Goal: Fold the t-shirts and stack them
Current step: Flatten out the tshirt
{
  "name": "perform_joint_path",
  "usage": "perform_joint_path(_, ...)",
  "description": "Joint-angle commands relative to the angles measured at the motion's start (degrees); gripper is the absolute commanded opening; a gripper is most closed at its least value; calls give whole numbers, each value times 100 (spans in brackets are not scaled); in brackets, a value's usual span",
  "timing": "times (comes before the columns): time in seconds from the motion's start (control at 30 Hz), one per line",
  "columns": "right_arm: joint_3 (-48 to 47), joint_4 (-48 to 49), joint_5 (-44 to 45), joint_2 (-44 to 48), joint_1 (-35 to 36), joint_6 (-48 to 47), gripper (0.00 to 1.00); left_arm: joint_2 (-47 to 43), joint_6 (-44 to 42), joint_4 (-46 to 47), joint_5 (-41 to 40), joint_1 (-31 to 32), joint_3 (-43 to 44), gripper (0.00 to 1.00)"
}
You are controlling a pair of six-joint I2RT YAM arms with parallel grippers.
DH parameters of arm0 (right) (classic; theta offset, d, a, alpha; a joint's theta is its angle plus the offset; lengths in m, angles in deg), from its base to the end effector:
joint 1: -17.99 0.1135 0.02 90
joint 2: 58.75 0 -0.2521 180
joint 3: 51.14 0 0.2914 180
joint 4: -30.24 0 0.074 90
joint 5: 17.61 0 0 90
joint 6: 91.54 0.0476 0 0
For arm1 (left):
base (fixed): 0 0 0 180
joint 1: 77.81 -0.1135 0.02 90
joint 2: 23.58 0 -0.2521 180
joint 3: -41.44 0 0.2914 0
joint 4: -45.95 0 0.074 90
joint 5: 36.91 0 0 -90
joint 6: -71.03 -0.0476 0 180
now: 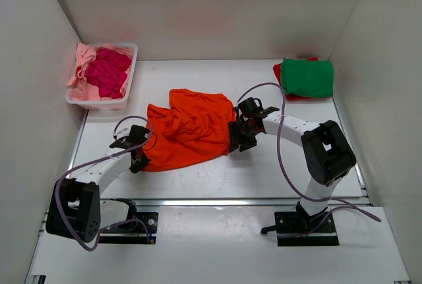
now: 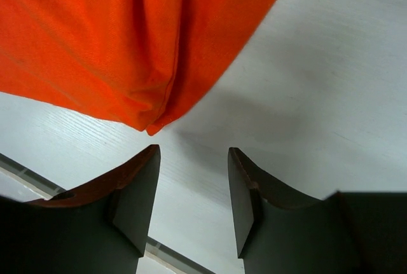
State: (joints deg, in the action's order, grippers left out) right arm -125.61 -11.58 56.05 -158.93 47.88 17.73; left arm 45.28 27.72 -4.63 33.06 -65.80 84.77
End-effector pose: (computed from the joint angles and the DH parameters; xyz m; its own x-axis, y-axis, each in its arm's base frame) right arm 0.3166 0.1974 0.1246 -0.9449 -0.1778 -0.2750 -0.2750 0.8867 0.3715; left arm 0.2191 -0.0299 0.1078 -0.7350 -0.5426 -0.4066 -0.6120 0.7891 0.0534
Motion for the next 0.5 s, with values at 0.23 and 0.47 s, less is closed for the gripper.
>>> perform_joint_path(0.23,89,224,-238,43,61,322,48,-583,-3,592,272,29,317,0)
perform_joint_path(0.47,141,751,-502,-397,201,754,48,-1041,146,301,122,3,1021,0)
